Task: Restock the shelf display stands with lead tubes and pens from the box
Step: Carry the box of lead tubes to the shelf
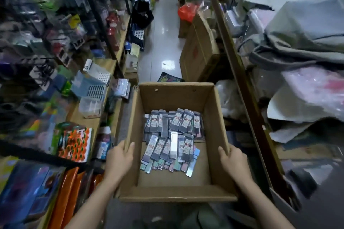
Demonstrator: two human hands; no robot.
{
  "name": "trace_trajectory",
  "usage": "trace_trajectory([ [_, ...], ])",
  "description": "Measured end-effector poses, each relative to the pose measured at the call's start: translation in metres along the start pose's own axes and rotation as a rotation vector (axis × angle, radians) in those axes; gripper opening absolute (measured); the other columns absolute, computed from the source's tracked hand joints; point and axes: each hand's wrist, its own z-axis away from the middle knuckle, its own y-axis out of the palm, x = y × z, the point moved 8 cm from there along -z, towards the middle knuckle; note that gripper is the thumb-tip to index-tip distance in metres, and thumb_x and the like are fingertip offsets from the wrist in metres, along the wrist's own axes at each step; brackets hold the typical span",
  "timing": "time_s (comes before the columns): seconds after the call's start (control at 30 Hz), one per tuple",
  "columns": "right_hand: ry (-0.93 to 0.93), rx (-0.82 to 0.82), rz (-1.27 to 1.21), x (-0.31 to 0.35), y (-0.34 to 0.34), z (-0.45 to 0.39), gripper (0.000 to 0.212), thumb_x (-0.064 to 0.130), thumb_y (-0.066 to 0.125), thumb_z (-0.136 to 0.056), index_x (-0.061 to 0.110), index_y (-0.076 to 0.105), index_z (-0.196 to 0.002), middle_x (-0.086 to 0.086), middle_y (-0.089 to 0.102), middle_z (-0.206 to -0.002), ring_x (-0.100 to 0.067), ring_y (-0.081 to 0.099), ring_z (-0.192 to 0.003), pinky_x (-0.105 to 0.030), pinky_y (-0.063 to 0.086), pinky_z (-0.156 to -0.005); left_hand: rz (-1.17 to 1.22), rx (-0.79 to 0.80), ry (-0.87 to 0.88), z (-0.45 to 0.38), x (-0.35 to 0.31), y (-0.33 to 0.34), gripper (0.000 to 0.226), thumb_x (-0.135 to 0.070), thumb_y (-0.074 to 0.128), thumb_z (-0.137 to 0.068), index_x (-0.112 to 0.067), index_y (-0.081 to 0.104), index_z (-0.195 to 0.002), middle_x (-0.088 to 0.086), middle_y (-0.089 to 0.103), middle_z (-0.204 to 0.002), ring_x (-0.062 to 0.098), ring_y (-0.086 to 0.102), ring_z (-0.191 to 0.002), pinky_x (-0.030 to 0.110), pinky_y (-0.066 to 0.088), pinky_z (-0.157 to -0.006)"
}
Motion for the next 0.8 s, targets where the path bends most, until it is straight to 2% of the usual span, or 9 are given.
trace_trajectory([
  [0.07,-0.029,0.011,0.004,0.023,0.0,-0.051,0.025,0.026,0.055,-0.097,0.008,0.068,-0.108,-0.013,0.073,-0.096,-0.036,0.065,-0.099,-0.037,0.05,-0.08,0.012,0.008,-0.021,-0.043,-0.023,0.009,0.033,-0.027,0.054,-0.097,0.001,0.065,-0.11,0.019,0.07,-0.086,0.033,0.065,-0.082,0.035,0.05,-0.072],
  [0.13,-0.028,0.015,0.011,0.043,-0.002,-0.095,0.026,0.03,0.053,-0.097,0.011,0.069,-0.101,-0.009,0.072,-0.087,-0.036,0.065,-0.097,-0.031,0.046,-0.071,0.008,0.006,-0.044,-0.083,-0.045,0.013,0.034,-0.027,0.053,-0.097,0.001,0.064,-0.113,0.019,0.069,-0.085,0.031,0.063,-0.077,0.036,0.05,-0.07],
  [0.23,-0.023,0.047,-0.009,0.079,-0.006,-0.156,0.022,0.033,0.054,-0.097,0.018,0.066,-0.086,0.014,0.056,-0.062,-0.021,0.068,-0.08,-0.017,0.039,-0.052,0.015,-0.012,-0.065,-0.141,-0.073,0.012,0.04,-0.03,0.052,-0.098,0.0,0.061,-0.123,0.02,0.07,-0.092,0.03,0.063,-0.082,0.034,0.046,-0.07],
  [0.37,-0.045,0.101,-0.015,0.126,-0.002,-0.233,0.017,0.031,0.054,-0.097,0.02,0.065,-0.09,0.017,0.056,-0.061,-0.002,0.059,-0.06,-0.013,0.038,-0.048,0.073,-0.028,-0.104,-0.204,-0.099,0.011,0.034,-0.029,0.053,-0.098,-0.003,0.065,-0.116,0.014,0.069,-0.084,0.029,0.063,-0.077,0.033,0.047,-0.066],
  [0.47,-0.08,0.148,0.005,0.166,0.012,-0.29,0.016,0.032,0.053,-0.097,0.022,0.066,-0.096,0.012,0.062,-0.068,-0.011,0.064,-0.068,-0.026,0.05,-0.059,0.088,-0.077,-0.124,-0.255,-0.111,0.01,0.034,-0.027,0.054,-0.097,-0.002,0.065,-0.117,0.014,0.07,-0.083,0.028,0.063,-0.075,0.031,0.045,-0.064],
  [0.53,-0.098,0.175,0.041,0.192,0.027,-0.328,0.02,0.032,0.052,-0.097,0.018,0.066,-0.102,0.001,0.067,-0.076,-0.024,0.067,-0.078,-0.037,0.055,-0.07,0.103,-0.106,-0.148,-0.293,-0.113,0.01,0.038,-0.028,0.054,-0.097,0.0,0.063,-0.122,0.019,0.071,-0.096,0.033,0.065,-0.088,0.033,0.048,-0.072],
  [0.6,-0.107,0.197,0.064,0.216,0.044,-0.362,0.023,0.031,0.051,-0.098,0.014,0.065,-0.105,-0.013,0.07,-0.085,-0.036,0.067,-0.085,-0.048,0.056,-0.076,0.096,-0.109,-0.155,-0.331,-0.116,0.009,0.036,-0.028,0.053,-0.098,-0.002,0.064,-0.12,0.019,0.071,-0.093,0.034,0.065,-0.087,0.035,0.048,-0.071],
  [0.67,-0.124,0.196,0.084,0.243,0.055,-0.393,0.024,0.03,0.052,-0.097,0.012,0.065,-0.106,-0.015,0.071,-0.087,-0.038,0.067,-0.085,-0.05,0.056,-0.077,0.084,-0.105,-0.157,-0.368,-0.12,0.006,0.033,-0.029,0.052,-0.098,-0.005,0.065,-0.115,0.016,0.071,-0.086,0.032,0.064,-0.08,0.032,0.044,-0.063],
  [0.8,-0.172,0.217,0.126,0.295,0.065,-0.447,0.022,0.031,0.052,-0.097,0.016,0.067,-0.098,-0.01,0.071,-0.083,-0.035,0.067,-0.085,-0.044,0.056,-0.076,0.097,-0.12,-0.206,-0.424,-0.131,-0.003,0.03,-0.027,0.053,-0.098,-0.001,0.066,-0.104,0.018,0.069,-0.085,0.034,0.064,-0.081,0.032,0.042,-0.062],
])
